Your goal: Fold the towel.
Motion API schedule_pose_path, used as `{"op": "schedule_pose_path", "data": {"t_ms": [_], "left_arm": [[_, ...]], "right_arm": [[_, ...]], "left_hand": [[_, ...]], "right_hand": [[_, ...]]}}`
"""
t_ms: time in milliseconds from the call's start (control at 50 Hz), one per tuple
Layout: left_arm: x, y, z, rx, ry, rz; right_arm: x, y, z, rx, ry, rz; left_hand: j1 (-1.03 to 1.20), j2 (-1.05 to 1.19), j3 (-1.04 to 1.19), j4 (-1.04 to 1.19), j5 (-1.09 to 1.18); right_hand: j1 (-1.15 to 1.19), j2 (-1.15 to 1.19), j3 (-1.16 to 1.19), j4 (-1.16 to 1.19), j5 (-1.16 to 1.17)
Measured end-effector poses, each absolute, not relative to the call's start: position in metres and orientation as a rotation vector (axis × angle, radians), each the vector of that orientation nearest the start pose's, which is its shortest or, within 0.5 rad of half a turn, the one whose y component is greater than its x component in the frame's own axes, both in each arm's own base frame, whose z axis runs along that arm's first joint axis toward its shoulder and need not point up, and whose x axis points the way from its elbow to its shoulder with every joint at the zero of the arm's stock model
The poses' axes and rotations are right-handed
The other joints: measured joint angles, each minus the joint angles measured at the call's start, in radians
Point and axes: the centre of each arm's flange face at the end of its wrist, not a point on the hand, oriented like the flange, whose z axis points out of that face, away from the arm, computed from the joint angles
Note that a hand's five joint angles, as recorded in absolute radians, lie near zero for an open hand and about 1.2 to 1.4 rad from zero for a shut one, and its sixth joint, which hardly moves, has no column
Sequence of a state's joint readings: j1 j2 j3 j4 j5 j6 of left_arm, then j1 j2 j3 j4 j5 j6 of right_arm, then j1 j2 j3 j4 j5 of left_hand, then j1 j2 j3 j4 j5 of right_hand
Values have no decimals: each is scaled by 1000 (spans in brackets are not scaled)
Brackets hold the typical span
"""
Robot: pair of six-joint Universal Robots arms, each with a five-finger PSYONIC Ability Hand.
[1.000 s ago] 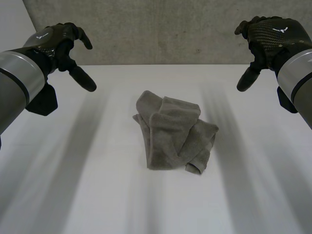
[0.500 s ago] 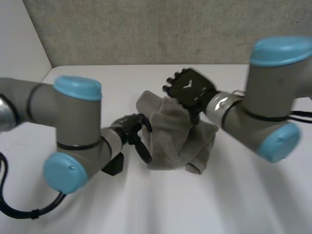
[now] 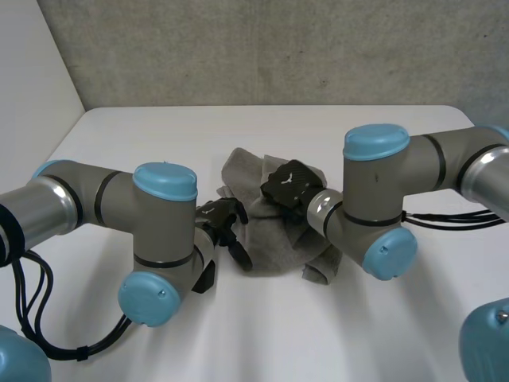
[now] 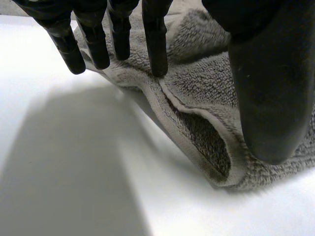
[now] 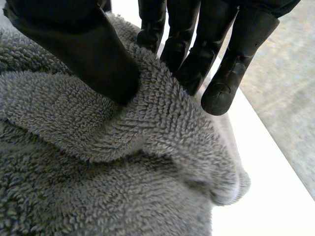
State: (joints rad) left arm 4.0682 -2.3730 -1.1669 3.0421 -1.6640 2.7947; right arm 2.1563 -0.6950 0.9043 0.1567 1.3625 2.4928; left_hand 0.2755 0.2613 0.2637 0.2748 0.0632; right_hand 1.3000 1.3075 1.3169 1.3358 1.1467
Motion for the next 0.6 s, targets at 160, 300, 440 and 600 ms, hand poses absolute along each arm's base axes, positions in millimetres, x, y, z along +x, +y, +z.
{"op": "schedule_pose_path", "data": {"t_ms": [160,300,440,600], "left_arm": [[-346,-253,119,377,3099,-1700],[-350,-249,112,392,3099,-1685],[-355,-243,105,424,3105,-1672],[-358,-239,99,443,3114,-1652]], "right_arm": [[349,-291,167,-1404,2038,-1683],[327,-281,169,-1348,2106,-1644],[314,-274,172,-1311,2128,-1652],[305,-273,177,-1267,2131,-1688]], "left_hand": [[0,0,0,0,0],[0,0,0,0,0],[0,0,0,0,0],[-11,0,-9,-7,1]], "right_hand": [[-1,0,0,0,0],[-1,0,11,0,0],[-1,0,11,0,0],[-1,0,11,0,0]]}}
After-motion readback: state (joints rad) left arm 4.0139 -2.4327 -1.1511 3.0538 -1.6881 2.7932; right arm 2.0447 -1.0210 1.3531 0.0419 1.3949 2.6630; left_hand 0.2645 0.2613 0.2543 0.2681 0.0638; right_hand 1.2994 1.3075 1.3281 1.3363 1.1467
